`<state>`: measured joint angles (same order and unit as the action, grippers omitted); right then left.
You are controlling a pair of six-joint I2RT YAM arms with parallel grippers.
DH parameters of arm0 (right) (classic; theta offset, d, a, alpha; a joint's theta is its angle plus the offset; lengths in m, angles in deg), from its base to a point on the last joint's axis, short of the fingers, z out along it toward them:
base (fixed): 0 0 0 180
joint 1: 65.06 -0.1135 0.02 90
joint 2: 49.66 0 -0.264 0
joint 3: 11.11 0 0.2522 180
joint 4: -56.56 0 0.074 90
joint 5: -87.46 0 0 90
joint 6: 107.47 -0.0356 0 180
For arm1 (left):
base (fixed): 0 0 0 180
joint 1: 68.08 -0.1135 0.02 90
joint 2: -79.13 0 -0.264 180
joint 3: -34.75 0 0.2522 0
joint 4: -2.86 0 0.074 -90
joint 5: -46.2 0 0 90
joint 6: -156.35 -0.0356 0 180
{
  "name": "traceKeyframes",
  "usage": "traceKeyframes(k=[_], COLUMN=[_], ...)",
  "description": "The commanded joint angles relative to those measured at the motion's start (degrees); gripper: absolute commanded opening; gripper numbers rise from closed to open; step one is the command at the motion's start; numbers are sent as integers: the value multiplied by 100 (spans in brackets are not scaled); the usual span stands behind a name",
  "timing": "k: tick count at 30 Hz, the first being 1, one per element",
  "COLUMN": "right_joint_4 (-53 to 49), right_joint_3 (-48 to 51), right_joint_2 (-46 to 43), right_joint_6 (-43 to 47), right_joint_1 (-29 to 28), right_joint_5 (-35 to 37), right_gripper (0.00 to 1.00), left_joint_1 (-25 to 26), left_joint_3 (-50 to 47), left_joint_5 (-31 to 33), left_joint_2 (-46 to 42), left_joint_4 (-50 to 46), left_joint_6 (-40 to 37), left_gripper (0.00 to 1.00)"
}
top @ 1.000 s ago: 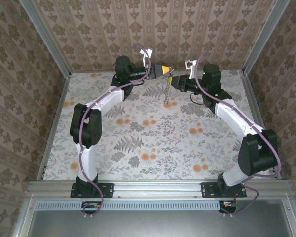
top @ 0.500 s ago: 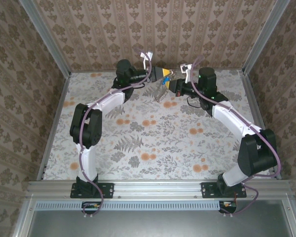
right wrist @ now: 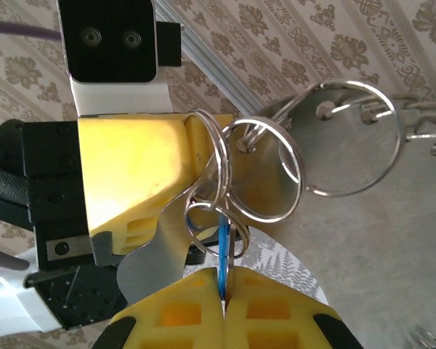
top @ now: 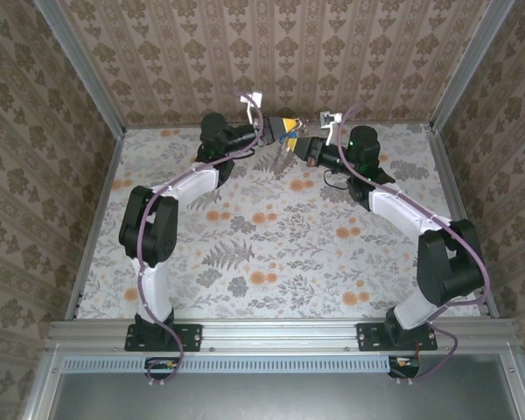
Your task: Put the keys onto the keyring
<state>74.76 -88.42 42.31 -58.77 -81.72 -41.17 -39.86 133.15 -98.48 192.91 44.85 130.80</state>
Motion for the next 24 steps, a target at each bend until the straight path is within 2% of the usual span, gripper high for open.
traceKeyframes(k=[1, 3, 11, 13, 16, 17, 24], right_joint_4=[1176, 1143, 164, -1, -287, -349, -539], right_joint_3=[-113, -235, -70, 27, 201, 280, 720], right_joint_2=[323, 409, -9, -142, -389, -495, -1189], right_joint_6=[-774, -784, -162, -96, 22, 51, -24], right_joint_1=[-111, -171, -72, -4, 118, 180, 584], right_joint_5=[-320, -565, -386, -331, -254, -244, -39], right_gripper=[0, 0, 0, 8, 27, 30, 38], left_joint_1=[152, 165, 135, 113, 72, 61, 34], left_joint_3=[-68, -57, -69, -62, -77, -93, -143], left_joint_5=[53, 61, 168, 198, 239, 264, 348], left_joint_2=[-223, -182, -154, -147, -139, -136, -115], left_joint_4=[593, 680, 718, 718, 752, 760, 848], left_joint_6=[227, 316, 310, 305, 315, 314, 375], left_gripper=[0, 0, 0, 0, 0, 0, 0])
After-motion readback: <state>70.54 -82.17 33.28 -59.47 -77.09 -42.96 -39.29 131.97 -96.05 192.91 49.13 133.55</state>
